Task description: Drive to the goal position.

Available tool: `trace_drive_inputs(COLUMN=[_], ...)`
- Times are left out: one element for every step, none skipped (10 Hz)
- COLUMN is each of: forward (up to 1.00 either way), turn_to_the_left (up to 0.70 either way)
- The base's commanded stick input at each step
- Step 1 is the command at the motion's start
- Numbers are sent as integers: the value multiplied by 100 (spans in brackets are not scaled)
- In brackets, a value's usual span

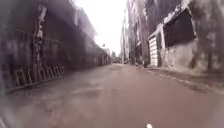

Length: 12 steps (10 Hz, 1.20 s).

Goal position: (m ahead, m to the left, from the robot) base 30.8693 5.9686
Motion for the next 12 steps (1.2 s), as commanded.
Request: trace_drive_inputs(forward=[100,100,100,100,100,100,100,100,100,100,100,100], turn_to_the_left=[0,0,0,0,0,0,0,0,0,0,0,0])
